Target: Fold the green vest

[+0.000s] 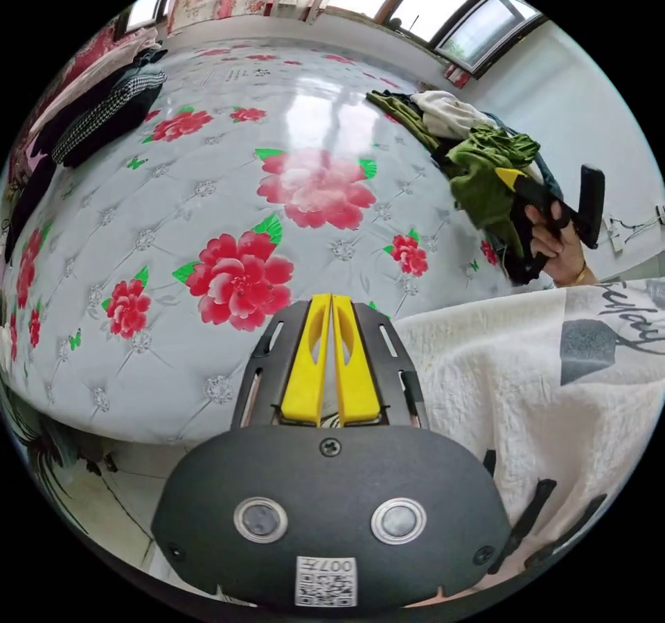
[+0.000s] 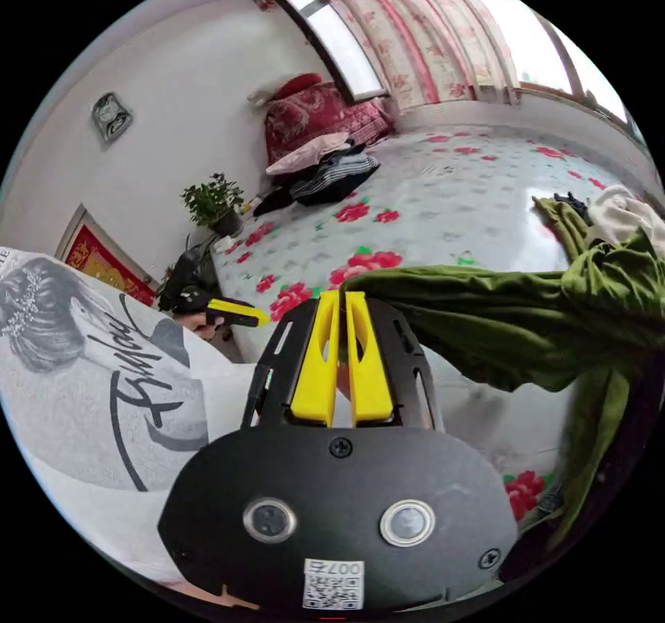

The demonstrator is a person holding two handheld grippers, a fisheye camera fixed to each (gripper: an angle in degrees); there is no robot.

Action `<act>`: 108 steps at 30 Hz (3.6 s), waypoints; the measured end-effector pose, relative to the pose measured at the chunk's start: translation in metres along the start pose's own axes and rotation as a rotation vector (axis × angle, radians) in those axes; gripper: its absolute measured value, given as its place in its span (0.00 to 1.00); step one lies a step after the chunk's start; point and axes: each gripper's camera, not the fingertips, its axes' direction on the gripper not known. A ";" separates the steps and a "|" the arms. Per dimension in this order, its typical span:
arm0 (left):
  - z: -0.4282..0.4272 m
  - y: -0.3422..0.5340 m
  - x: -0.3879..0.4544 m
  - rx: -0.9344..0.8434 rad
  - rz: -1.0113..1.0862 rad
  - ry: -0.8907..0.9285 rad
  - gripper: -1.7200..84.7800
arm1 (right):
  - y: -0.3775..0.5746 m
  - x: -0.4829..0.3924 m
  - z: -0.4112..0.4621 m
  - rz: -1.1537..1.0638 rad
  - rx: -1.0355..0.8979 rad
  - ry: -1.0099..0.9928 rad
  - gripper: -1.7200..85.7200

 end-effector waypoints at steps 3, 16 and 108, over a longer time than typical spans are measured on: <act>-0.009 0.004 0.018 -0.009 0.075 -0.026 0.01 | 0.012 -0.047 0.084 -0.069 -0.245 -0.154 0.04; 0.012 -0.002 0.072 -0.086 0.449 -0.069 0.07 | 0.093 0.047 0.038 0.341 -0.243 0.135 0.10; -0.280 0.004 -0.187 0.570 -0.117 0.298 0.01 | -0.038 -0.019 0.140 -0.187 -0.405 -0.223 0.12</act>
